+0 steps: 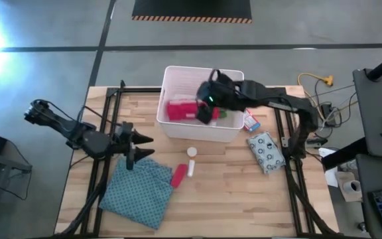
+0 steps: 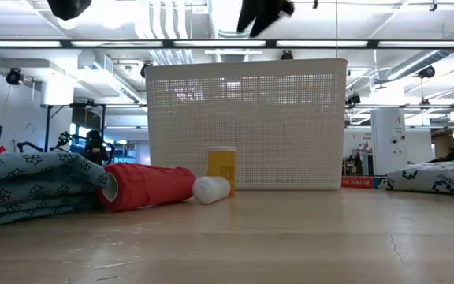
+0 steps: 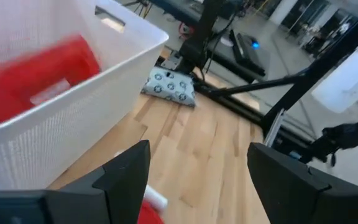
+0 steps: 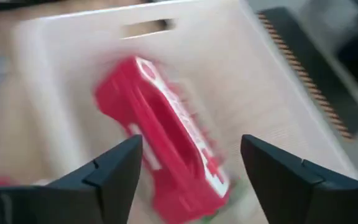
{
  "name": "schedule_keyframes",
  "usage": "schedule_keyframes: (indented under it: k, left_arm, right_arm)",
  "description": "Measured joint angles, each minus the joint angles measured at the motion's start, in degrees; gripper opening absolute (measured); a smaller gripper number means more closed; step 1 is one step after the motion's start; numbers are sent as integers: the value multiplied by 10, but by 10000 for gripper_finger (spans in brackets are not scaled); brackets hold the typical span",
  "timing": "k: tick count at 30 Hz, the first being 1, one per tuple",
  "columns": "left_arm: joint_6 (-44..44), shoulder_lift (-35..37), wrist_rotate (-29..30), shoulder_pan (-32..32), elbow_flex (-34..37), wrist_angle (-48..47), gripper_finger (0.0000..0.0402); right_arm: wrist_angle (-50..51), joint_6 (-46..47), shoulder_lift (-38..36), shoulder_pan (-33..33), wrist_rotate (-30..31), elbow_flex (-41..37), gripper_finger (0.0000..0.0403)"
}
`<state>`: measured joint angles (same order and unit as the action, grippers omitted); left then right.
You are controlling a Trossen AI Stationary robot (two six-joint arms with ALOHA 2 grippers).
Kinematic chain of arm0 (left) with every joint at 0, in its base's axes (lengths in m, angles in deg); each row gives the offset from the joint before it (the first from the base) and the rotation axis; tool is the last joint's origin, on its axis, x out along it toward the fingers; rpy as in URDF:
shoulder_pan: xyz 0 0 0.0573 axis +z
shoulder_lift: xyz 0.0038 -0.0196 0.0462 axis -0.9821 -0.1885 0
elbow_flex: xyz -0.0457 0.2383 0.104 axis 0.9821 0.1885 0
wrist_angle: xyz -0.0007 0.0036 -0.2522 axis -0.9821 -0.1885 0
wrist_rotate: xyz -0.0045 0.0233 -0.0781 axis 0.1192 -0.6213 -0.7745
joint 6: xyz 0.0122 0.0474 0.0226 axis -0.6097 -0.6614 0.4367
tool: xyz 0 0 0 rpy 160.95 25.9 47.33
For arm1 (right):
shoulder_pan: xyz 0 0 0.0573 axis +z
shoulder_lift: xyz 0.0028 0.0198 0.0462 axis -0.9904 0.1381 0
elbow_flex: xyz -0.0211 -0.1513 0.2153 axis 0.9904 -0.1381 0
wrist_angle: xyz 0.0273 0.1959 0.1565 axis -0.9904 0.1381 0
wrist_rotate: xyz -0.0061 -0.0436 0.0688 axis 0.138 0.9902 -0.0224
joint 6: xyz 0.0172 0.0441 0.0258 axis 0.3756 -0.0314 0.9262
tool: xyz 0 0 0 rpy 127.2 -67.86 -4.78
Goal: Pick & place medical supplies in basket/bin
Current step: Put the red bandage into the white bin
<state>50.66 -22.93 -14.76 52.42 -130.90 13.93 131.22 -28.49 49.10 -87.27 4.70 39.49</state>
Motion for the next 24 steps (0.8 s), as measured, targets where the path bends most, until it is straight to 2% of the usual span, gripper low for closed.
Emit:
schedule_keyframes:
  k: [3,9,15,17,20,22,24]
  left_arm:
    - [6,-29,-2,0,0,-27,249]
    - [49,-85,-2,2,1,-61,249]
    - [51,-143,-21,7,1,-62,249]
    - [61,-168,-30,11,2,-64,249]
    - [77,-213,-56,18,4,-64,249]
    - [82,-247,-67,18,4,-65,249]
    - [83,-279,-76,18,3,-66,249]
  right_arm:
    - [47,43,-22,50,-5,-1,273]
    - [121,199,-30,164,-3,-27,267]
    - [105,374,-20,271,-16,-138,255]
    - [57,439,-15,296,-31,-197,253]
    - [-90,514,-5,323,-48,-288,251]
    - [-187,561,5,332,-45,-331,251]
    - [-239,620,14,335,-23,-354,251]
